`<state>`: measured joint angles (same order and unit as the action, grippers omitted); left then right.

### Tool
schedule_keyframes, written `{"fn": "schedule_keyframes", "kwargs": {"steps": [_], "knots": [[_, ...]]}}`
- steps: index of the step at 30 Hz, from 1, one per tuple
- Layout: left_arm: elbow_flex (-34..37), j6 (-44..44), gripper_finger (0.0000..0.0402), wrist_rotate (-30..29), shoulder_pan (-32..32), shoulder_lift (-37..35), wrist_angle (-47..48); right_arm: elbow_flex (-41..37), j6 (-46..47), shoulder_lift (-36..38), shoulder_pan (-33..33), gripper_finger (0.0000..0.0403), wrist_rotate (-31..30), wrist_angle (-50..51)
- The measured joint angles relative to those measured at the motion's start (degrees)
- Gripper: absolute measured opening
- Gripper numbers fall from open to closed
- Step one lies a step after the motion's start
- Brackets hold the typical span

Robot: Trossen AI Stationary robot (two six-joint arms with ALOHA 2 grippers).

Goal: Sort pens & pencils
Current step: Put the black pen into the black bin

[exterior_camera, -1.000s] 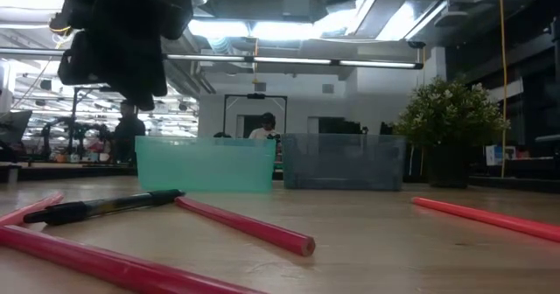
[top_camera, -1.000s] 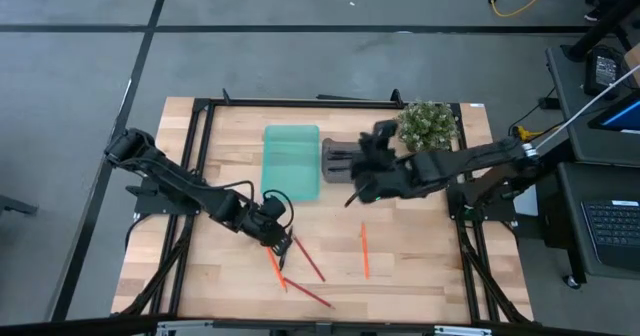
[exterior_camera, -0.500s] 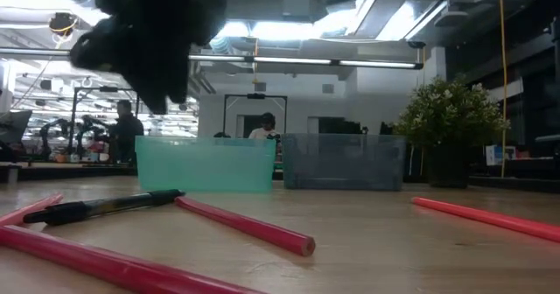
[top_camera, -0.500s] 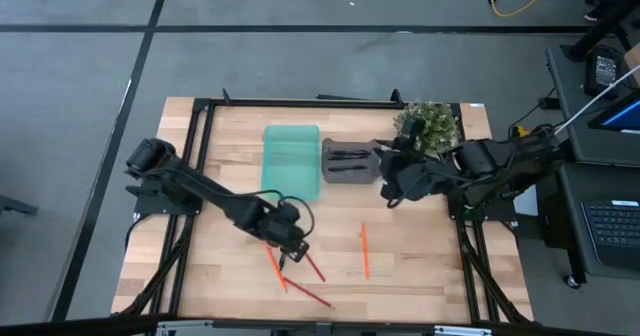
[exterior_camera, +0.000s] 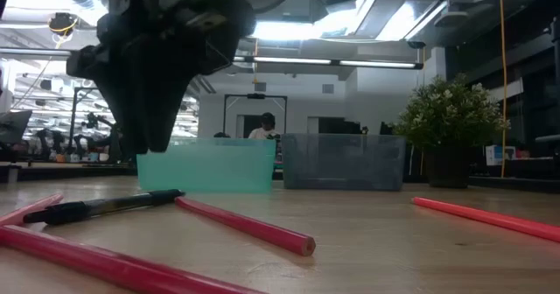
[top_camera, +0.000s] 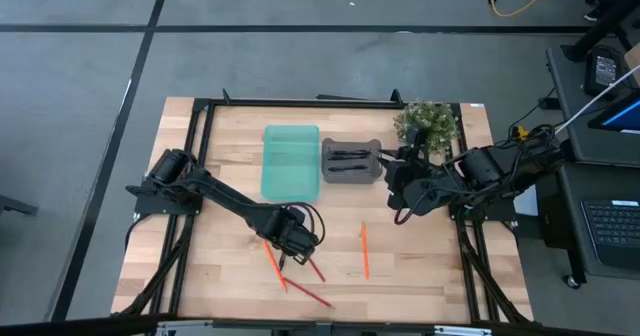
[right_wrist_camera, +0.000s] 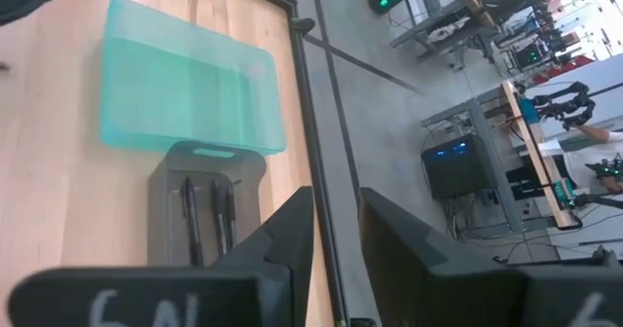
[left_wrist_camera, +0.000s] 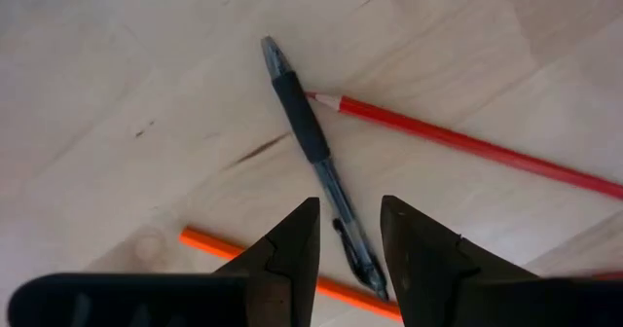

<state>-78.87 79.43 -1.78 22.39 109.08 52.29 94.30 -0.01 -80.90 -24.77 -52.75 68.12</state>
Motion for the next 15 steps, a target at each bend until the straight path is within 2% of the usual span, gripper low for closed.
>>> {"fn": "schedule_keyframes", "kwargs": {"steps": [15], "knots": [[0.0,3.7,0.0105,0.0,0.0,0.5,-1.6,0.0,1.5,0.0,-1.1,0.0086,1.7,1.1]]}}
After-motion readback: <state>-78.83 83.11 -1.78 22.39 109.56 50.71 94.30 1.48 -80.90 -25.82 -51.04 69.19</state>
